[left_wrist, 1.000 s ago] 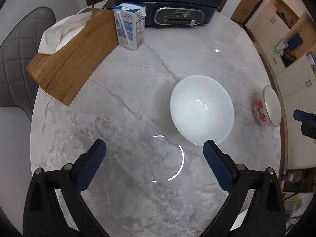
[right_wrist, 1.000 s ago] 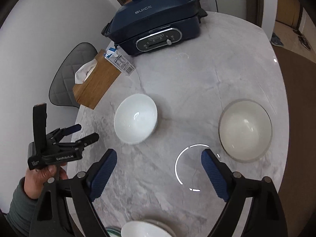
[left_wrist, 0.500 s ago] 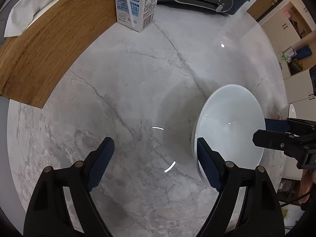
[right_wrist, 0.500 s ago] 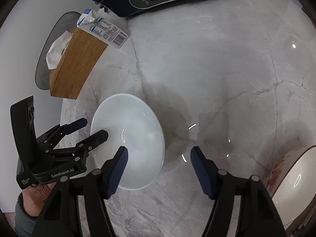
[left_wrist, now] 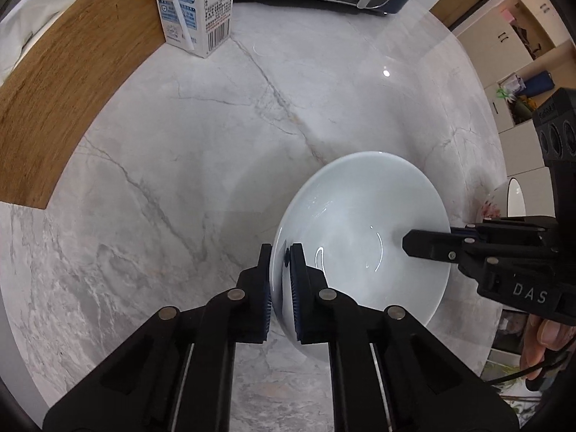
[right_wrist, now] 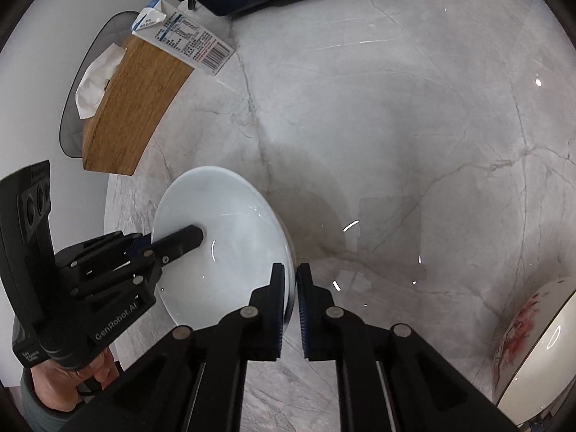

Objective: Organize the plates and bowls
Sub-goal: 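Move both grippers to the small white bowl's rim and close them, then lift the small white bowl with both grippers and lower it into the large white bowl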

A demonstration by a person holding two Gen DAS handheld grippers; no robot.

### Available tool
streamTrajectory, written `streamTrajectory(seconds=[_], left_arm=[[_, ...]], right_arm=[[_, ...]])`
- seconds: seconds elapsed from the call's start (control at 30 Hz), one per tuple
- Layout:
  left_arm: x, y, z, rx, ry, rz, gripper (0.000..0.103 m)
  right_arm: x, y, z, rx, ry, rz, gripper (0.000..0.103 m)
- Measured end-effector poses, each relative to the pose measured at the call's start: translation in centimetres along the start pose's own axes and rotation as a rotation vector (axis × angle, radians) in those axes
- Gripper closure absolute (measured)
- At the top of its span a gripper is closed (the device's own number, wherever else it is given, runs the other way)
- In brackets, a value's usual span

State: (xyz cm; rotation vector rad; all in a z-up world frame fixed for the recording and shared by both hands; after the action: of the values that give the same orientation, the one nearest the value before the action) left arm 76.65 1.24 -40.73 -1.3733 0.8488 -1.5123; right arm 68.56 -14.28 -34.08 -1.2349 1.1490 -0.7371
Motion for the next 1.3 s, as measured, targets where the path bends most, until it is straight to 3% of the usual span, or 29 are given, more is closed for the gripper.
streamTrajectory(seconds=[0.3, 0.8, 1.3], left_arm=[[0.3, -1.5, -1.6, 0.01, 0.008, -0.038, 0.1], [4.1, -5.8, -5.3, 0.002, 0.051, -0.064, 0.1], [11.5, -12.7, -14.5, 0.002, 0.188, -0.093, 0.099]], right_arm=[[0.3, -0.4, -0.8, 0.01, 0.017, 0.014, 0.095], [0.1, -4.8, -4.3, 0.044, 0.032, 0.03, 0.095], [-1.0, -12.2, -14.7, 0.09, 0.0, 0.02, 0.094]])
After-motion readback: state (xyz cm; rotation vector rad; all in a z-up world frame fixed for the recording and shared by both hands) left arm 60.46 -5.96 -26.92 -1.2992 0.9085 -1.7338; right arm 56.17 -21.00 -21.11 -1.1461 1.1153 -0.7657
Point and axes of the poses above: each gripper's, at about its wrist camera, not at the fingertips, and y roughly the way its jaws point, x to its right, z to its top, the point moved 6 cm from there along y, roughly the way its jaws point, and after that the axes turned 9 degrees about -z, right-handed, at the moved point
